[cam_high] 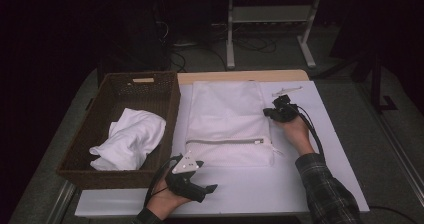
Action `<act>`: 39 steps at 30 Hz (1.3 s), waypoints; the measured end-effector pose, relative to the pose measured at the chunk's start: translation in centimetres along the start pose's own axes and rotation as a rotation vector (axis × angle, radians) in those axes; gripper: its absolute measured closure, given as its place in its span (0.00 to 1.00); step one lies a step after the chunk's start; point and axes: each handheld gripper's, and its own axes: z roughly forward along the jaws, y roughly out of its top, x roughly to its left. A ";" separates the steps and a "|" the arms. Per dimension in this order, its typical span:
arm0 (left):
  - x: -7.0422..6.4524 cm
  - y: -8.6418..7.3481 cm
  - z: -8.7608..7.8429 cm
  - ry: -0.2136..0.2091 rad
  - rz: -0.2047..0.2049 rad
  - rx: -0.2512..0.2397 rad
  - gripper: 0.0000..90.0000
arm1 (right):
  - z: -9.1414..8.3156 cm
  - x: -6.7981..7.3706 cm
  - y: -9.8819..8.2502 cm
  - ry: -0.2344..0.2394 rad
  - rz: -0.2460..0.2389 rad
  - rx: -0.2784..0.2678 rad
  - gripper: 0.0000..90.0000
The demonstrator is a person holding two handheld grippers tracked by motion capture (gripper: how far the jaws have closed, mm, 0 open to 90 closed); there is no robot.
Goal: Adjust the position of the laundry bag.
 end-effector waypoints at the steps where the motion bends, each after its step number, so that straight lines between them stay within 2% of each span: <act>1: 0.0 0.0 0.0 0.000 0.000 0.000 0.13 | -0.1 -0.2 0.0 -0.003 0.000 0.000 0.98; 23: 0.0 0.0 0.0 0.000 -0.004 0.001 0.13 | -1.8 -2.4 -0.9 -0.057 0.017 0.008 0.98; 39: 0.0 0.0 0.0 0.001 -0.006 -0.001 0.13 | -3.0 -4.7 -2.0 -0.106 0.045 0.018 0.97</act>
